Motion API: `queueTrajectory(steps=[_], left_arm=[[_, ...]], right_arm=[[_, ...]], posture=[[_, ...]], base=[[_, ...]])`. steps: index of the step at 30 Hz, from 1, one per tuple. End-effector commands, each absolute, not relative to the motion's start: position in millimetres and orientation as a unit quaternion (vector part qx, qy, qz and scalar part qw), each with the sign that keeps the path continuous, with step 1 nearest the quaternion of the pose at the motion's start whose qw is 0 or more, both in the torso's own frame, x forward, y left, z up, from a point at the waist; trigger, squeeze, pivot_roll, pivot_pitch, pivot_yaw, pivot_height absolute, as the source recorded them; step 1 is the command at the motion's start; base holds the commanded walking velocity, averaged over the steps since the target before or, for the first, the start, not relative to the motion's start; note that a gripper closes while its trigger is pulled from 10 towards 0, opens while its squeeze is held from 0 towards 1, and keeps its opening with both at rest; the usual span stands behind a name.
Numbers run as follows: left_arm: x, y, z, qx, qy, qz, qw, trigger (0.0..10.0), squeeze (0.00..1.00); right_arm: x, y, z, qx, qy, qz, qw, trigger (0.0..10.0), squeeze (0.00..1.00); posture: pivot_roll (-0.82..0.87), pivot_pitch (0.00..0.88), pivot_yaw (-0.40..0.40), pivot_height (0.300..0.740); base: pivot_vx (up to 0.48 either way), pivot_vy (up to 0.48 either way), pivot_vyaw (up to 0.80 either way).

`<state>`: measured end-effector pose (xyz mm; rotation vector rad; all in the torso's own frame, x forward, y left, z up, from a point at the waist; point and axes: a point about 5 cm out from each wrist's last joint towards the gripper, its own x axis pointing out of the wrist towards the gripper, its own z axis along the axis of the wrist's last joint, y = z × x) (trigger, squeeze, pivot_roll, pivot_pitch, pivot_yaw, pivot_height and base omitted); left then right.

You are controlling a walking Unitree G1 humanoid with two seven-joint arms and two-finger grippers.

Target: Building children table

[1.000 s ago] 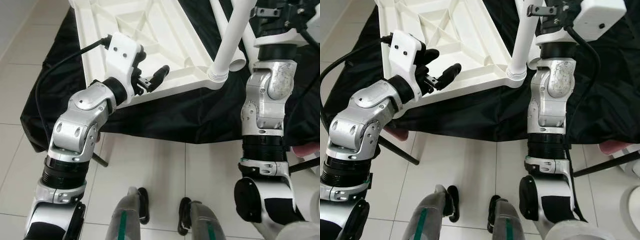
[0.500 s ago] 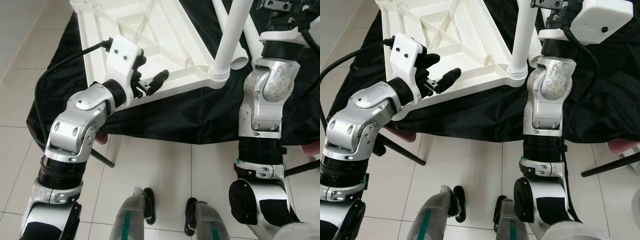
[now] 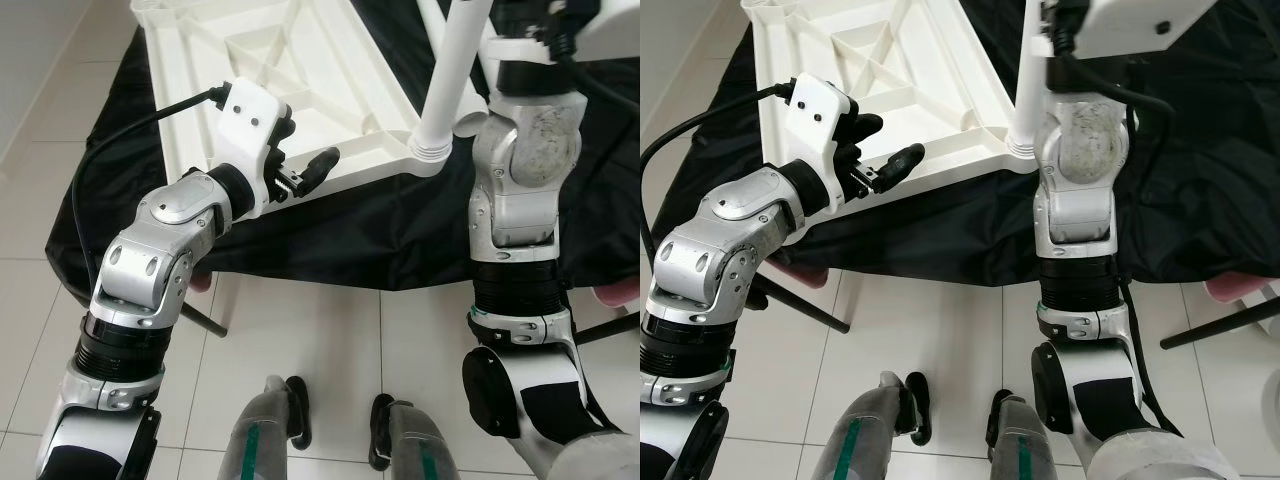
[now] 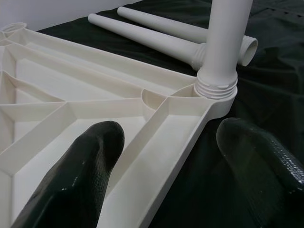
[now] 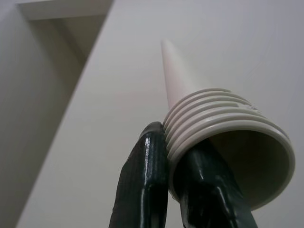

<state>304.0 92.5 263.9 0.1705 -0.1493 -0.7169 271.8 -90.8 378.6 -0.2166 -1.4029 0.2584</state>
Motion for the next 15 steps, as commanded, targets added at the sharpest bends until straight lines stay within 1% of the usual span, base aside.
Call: queueTrajectory(steps=[1, 4, 7, 8, 9, 10, 11, 13, 14, 15], left_arm=[[300, 92, 263, 0.086, -0.073, -0.368, 0.923, 10.0, 0.0], [301, 91, 264, 0.083, -0.077, -0.365, 0.924, 10.0, 0.0], [301, 90, 265, 0.081, -0.08, -0.364, 0.924, 10.0, 0.0], [301, 90, 265, 0.082, -0.08, -0.365, 0.924, 10.0, 0.0], [301, 90, 265, 0.082, -0.08, -0.365, 0.924, 10.0, 0.0], [301, 89, 264, 0.082, -0.08, -0.365, 0.924, 10.0, 0.0], [300, 88, 263, 0.082, -0.08, -0.366, 0.923, 10.0, 0.0], [300, 87, 263, 0.082, -0.081, -0.367, 0.923, 10.0, 0.0], [300, 87, 263, 0.082, -0.081, -0.367, 0.923, 10.0, 0.0], [299, 86, 263, 0.082, -0.082, -0.367, 0.923, 10.0, 0.0]], right_arm=[[265, -81, 381, -0.099, -0.658, 0.147, 0.732, 10.0, 0.0], [266, -75, 379, -0.109, -0.655, 0.171, 0.728, 10.0, 0.0], [267, -73, 379, -0.107, -0.649, 0.185, 0.73, 10.0, 0.0], [269, -72, 377, -0.099, -0.638, 0.196, 0.738, 10.0, 0.0], [269, -72, 377, -0.099, -0.638, 0.196, 0.738, 10.0, 0.0], [273, -72, 375, -0.09, -0.619, 0.211, 0.751, 10.0, 0.0], [280, -72, 369, -0.074, -0.587, 0.231, 0.773, 10.0, 0.0], [292, -77, 357, -0.045, -0.533, 0.259, 0.804, 10.0, 0.0], [292, -77, 357, -0.045, -0.533, 0.259, 0.804, 10.0, 0.0], [297, -80, 352, -0.03, -0.508, 0.274, 0.816, 10.0, 0.0]], posture=[[0.15, 0.209, 0.106, 0.74], [0.15, 0.206, 0.1, 0.74], [0.14, 0.205, 0.09, 0.74], [0.14, 0.205, 0.09, 0.74], [0.14, 0.205, 0.09, 0.74], [0.14, 0.21, 0.077, 0.74], [0.13, 0.213, 0.067, 0.74], [0.12, 0.217, 0.048, 0.74], [0.12, 0.217, 0.048, 0.74], [0.12, 0.217, 0.048, 0.74]], base=[[0.0, 0.0, 0.0], [0.0, 0.0, 0.0], [0.0, 0.0, 0.0], [0.0, 0.0, 0.0], [0.0, 0.0, 0.0], [0.0, 0.0, 0.0], [0.0, 0.0, 0.0], [0.0, 0.0, 0.0], [0.0, 0.0, 0.0], [0.0, 0.0, 0.0]])
